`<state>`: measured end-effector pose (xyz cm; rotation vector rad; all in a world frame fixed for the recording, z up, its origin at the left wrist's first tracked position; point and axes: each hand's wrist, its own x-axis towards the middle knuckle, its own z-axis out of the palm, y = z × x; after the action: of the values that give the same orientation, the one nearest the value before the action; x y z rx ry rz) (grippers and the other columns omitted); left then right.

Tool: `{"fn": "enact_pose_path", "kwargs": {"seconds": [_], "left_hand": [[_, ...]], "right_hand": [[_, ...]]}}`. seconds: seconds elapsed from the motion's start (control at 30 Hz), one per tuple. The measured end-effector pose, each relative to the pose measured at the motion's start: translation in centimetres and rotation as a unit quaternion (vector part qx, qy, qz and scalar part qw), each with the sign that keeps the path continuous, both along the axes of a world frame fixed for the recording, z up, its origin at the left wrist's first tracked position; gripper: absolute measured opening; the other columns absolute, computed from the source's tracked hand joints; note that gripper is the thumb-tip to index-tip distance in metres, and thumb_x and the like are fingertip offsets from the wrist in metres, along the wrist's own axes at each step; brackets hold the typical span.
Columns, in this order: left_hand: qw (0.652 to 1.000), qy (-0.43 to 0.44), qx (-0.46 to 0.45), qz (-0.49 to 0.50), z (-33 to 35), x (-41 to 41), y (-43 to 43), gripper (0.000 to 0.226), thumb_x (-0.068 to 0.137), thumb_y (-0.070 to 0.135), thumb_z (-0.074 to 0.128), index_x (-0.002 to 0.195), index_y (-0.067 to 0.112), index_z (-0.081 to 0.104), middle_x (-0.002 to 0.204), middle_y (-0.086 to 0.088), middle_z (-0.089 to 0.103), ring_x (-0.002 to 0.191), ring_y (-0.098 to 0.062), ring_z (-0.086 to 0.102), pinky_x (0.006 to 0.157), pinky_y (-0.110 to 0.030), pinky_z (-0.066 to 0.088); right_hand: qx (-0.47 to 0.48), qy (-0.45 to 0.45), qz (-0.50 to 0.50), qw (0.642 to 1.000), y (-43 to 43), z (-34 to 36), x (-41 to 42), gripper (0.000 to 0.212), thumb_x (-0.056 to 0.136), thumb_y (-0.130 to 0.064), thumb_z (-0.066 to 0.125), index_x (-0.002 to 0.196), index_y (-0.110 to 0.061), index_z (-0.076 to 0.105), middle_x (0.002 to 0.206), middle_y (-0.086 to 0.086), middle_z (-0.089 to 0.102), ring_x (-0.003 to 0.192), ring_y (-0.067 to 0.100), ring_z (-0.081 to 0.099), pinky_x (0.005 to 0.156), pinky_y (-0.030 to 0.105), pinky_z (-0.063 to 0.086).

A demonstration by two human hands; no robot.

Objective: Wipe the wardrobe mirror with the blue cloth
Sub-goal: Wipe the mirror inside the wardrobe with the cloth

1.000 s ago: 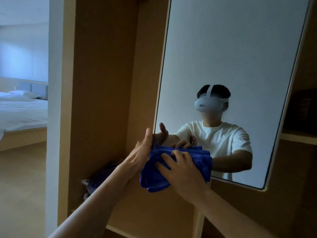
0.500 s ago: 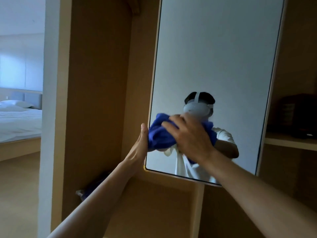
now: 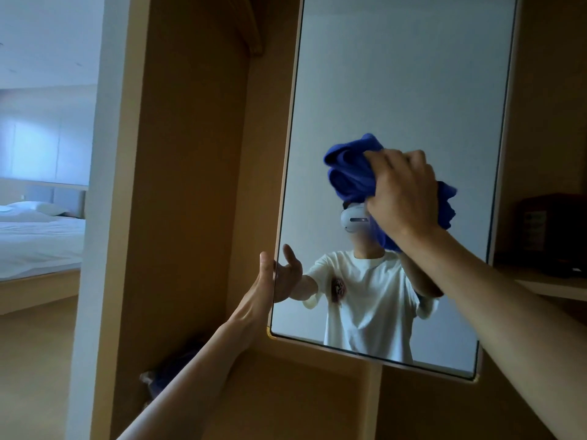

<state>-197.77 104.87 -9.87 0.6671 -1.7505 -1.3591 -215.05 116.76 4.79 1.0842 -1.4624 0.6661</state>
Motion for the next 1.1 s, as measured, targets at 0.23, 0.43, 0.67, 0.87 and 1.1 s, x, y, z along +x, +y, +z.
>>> {"fn": "enact_pose_path", "kwargs": {"seconds": [0.23, 0.43, 0.67, 0.87, 1.1], "left_hand": [[0.997, 0.071, 0.037, -0.018, -1.0, 0.2, -2.8, 0.067, 0.094, 0.075, 0.004, 0.108, 0.046, 0.063, 0.097, 0.015, 0.074, 0.086, 0.002, 0.07, 0.079, -0.024, 0.049], [1.0, 0.023, 0.006, -0.018, -1.2, 0.1, -2.1, 0.059, 0.099, 0.073, 0.021, 0.107, 0.036, 0.067, 0.096, 0.006, 0.08, 0.088, -0.01, 0.075, 0.077, -0.026, 0.056], [0.997, -0.047, -0.06, -0.003, -1.9, -0.4, -0.8, 0.102, 0.077, 0.087, 0.045, 0.16, 0.043, 0.007, 0.164, -0.01, 0.032, 0.147, -0.032, 0.036, 0.122, -0.058, 0.025], [0.996, -0.057, -0.068, 0.017, -0.7, -2.0, 0.3, 0.1, 0.083, 0.078, 0.036, 0.163, 0.028, 0.004, 0.169, -0.013, 0.016, 0.154, -0.037, 0.02, 0.124, -0.059, 0.017], [0.993, -0.062, -0.089, 0.045, -2.1, -3.5, 0.2, 0.088, 0.092, 0.078, 0.03, 0.16, 0.039, -0.008, 0.172, -0.004, 0.002, 0.157, -0.031, 0.008, 0.126, -0.058, 0.013]], "right_hand": [[0.164, 0.082, 0.047, 0.982, -4.0, -10.8, 4.1, 0.042, 0.083, -0.016, 0.047, 0.124, -0.018, 0.058, 0.117, 0.006, 0.063, 0.102, 0.033, 0.053, 0.088, 0.046, 0.043], [0.309, 0.102, 0.071, 0.943, -3.6, -22.2, 3.8, 0.042, 0.087, -0.031, 0.062, 0.128, -0.025, 0.055, 0.123, 0.001, 0.063, 0.104, 0.027, 0.057, 0.089, 0.042, 0.05], [0.228, 0.129, 0.055, 0.964, 0.6, -20.2, 0.4, 0.042, 0.084, -0.02, 0.068, 0.126, -0.021, 0.063, 0.124, 0.003, 0.067, 0.099, 0.028, 0.062, 0.081, 0.04, 0.053], [0.077, 0.05, 0.01, 0.996, 7.6, -11.3, -6.1, 0.059, 0.071, 0.002, 0.072, 0.128, -0.012, 0.065, 0.129, 0.007, 0.065, 0.098, 0.038, 0.056, 0.083, 0.049, 0.05], [0.038, 0.038, -0.004, 0.999, 10.3, -11.2, -8.7, 0.057, 0.072, 0.002, 0.066, 0.128, -0.01, 0.063, 0.127, 0.008, 0.065, 0.101, 0.038, 0.054, 0.085, 0.051, 0.049]]}}
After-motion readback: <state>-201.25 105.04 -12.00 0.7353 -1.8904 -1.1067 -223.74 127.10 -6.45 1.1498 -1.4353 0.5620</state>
